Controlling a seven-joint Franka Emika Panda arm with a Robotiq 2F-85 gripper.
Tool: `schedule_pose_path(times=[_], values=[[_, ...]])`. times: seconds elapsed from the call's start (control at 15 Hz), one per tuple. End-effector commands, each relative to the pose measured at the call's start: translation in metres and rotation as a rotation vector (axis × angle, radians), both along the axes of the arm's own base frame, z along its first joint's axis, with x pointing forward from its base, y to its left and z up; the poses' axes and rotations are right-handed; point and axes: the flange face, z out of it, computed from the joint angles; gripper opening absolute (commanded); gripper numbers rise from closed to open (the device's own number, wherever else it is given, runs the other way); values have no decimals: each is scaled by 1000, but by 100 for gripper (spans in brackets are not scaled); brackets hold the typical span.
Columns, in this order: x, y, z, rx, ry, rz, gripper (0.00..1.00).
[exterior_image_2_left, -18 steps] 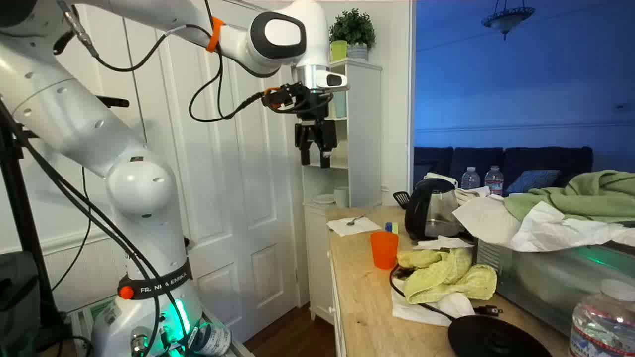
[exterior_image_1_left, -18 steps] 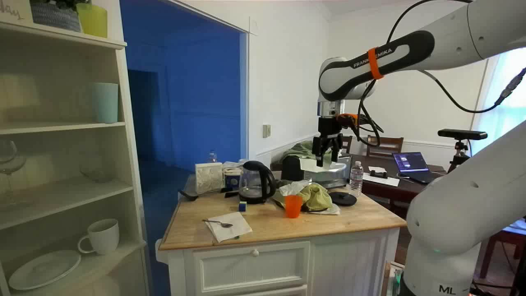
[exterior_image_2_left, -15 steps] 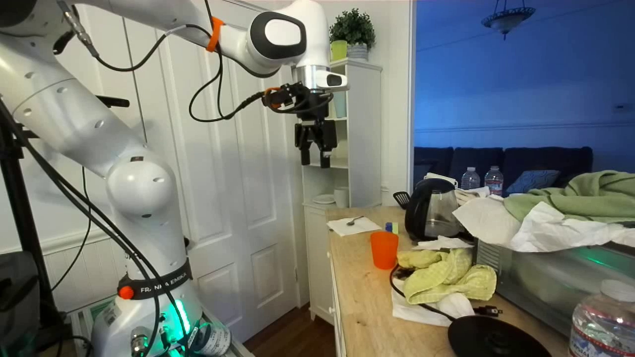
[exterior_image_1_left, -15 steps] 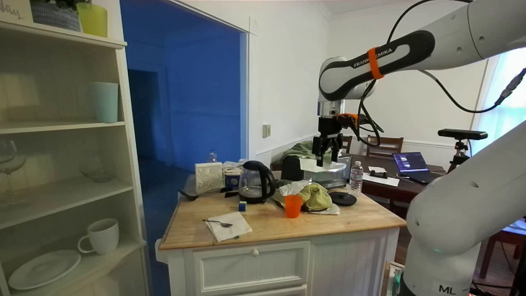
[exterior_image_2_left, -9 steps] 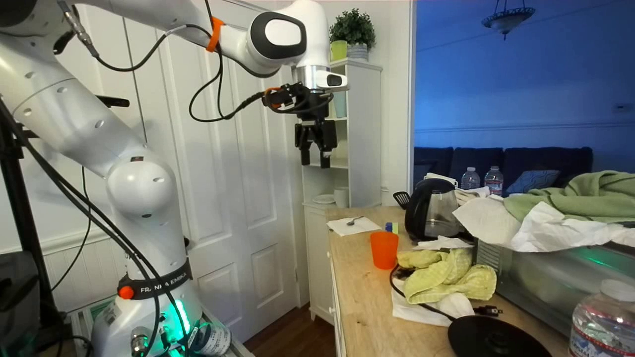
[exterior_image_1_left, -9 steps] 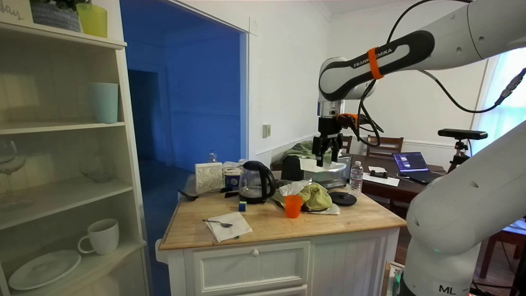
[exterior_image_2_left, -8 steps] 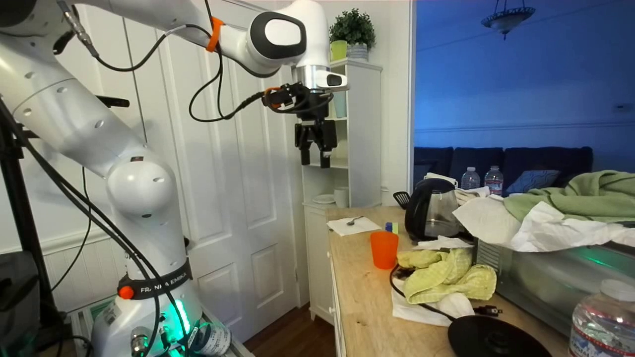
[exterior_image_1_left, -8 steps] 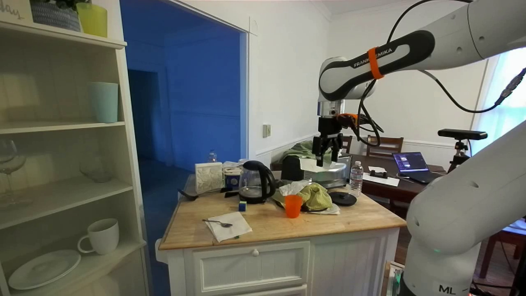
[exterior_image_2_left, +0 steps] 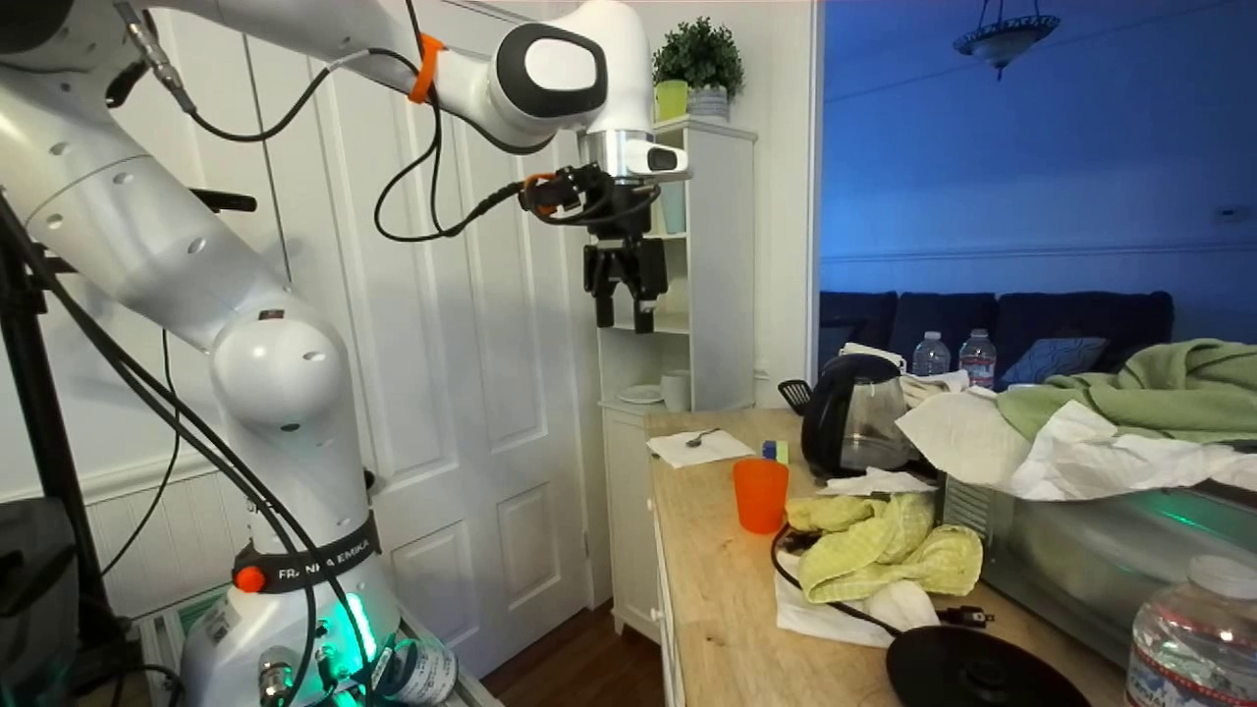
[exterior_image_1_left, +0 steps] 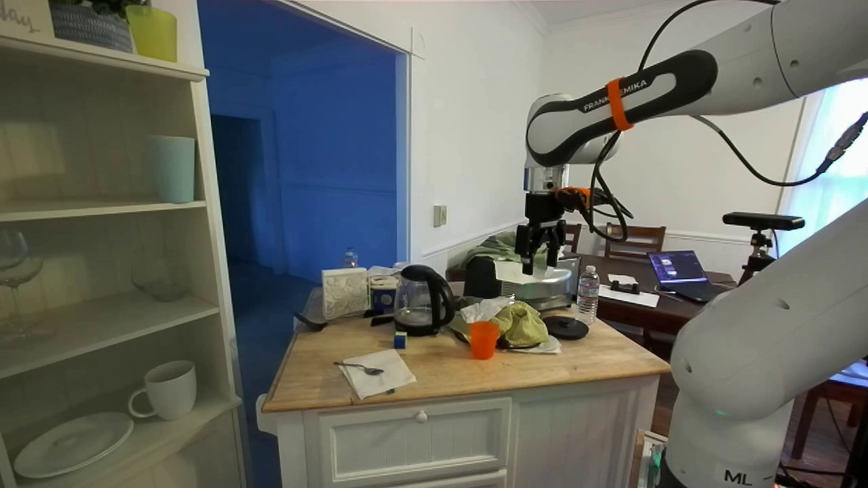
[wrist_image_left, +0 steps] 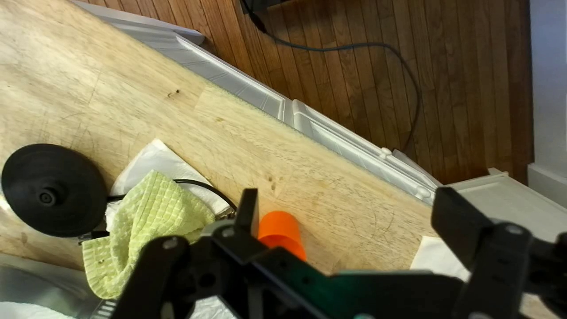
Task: Open the drawer
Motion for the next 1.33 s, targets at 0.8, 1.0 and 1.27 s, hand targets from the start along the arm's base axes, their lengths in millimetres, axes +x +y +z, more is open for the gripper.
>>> schedule_pose_path(times=[0.8,1.0,1.27], values=[[72,181,-148,-85,-229,-440,100],[89,202,-174,-84,-334,-463,100],[86,206,-215,-184,-348,-411,100]])
